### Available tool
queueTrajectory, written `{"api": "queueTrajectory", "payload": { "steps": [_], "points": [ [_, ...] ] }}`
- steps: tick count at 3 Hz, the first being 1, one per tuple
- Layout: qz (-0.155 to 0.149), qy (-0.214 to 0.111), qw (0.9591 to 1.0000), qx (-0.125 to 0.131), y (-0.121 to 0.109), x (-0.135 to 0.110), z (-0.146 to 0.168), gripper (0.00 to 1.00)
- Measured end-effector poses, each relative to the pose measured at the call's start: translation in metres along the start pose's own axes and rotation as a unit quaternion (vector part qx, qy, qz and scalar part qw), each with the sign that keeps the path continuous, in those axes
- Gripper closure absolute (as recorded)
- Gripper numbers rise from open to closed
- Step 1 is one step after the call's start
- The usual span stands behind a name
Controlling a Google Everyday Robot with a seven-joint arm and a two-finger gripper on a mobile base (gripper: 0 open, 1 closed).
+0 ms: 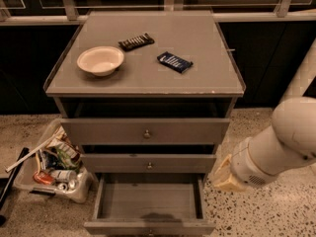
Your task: Close bottom drawer
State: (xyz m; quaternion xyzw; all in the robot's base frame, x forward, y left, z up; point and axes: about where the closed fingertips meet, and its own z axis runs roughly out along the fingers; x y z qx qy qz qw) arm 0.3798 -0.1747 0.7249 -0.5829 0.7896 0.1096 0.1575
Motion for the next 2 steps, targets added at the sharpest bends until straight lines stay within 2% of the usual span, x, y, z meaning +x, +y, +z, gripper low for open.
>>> {"api": "queueTrajectory", "payload": {
  "steps": [1, 2],
  "points": [
    [0.009, -0.039, 0.9992, 0.009, -0.002, 0.004, 0.052, 1.0],
    [0.01, -0.064, 0.9974, 0.034, -0.012, 0.011, 0.097, 1.0]
  ]
}}
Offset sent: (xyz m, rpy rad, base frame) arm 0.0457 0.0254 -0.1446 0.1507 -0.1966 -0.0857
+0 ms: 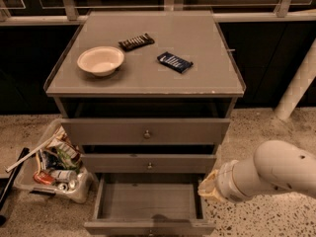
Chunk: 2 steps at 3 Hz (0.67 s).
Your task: Close bottom drawer
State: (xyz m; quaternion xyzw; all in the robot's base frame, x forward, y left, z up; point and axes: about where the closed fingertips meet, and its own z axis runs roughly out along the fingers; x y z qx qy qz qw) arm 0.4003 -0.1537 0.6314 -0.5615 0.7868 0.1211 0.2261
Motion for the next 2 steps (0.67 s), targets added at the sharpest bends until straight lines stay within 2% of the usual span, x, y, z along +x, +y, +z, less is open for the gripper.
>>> {"api": "queueTrajectory", "payload": {
  "steps": [1, 2],
  "points": [
    [0.024, -0.002, 0.9997, 0.002, -0.0204, 0.0288, 0.0417, 1.0],
    [0.024, -0.002, 0.9997, 0.002, -0.0204, 0.0288, 0.0417, 1.0]
  ]
}}
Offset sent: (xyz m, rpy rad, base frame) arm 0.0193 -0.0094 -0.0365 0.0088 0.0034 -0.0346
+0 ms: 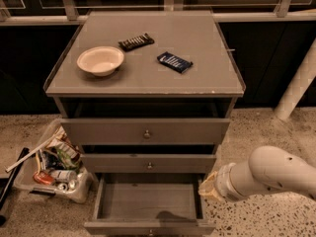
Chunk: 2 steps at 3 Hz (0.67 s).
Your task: Close bottom drawer
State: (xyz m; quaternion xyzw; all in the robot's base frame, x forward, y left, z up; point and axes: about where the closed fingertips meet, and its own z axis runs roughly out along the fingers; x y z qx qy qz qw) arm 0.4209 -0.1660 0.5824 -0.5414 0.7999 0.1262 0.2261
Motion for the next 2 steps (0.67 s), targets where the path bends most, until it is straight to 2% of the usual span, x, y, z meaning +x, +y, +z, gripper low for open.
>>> {"api": "queueTrajectory", "payload": {
  "steps": [1, 2],
  "points": [
    [0.009, 0.0, 1.0, -0.004, 0.002, 0.008, 0.007, 1.0],
    [0.028, 0.005, 0.9996, 0.001, 0.001, 0.042, 0.036, 1.0]
  ]
}}
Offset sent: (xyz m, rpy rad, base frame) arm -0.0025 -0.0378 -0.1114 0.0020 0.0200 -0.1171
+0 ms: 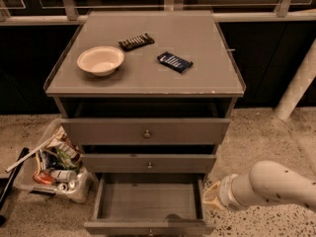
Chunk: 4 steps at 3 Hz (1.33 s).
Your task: Close bottom drawer
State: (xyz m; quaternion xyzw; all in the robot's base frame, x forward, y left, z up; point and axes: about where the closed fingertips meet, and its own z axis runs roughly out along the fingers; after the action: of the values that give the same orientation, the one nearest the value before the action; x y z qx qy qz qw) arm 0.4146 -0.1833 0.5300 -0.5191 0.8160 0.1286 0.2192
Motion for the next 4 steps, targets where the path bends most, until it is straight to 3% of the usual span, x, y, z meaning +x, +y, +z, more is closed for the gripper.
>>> {"api": "queueTrajectory", "payload": {
  "steps": [2, 3, 4],
  "points": [
    [0.067, -0.016, 0.9972, 0.029, -0.02, 0.089, 0.083, 1.0],
    [0.04, -0.035, 0.9983, 0.025, -0.037, 0.105, 0.113, 1.0],
    [-0.012, -0.046, 0.9984, -0.031, -0.026, 0.091, 0.124, 1.0]
  ]
}}
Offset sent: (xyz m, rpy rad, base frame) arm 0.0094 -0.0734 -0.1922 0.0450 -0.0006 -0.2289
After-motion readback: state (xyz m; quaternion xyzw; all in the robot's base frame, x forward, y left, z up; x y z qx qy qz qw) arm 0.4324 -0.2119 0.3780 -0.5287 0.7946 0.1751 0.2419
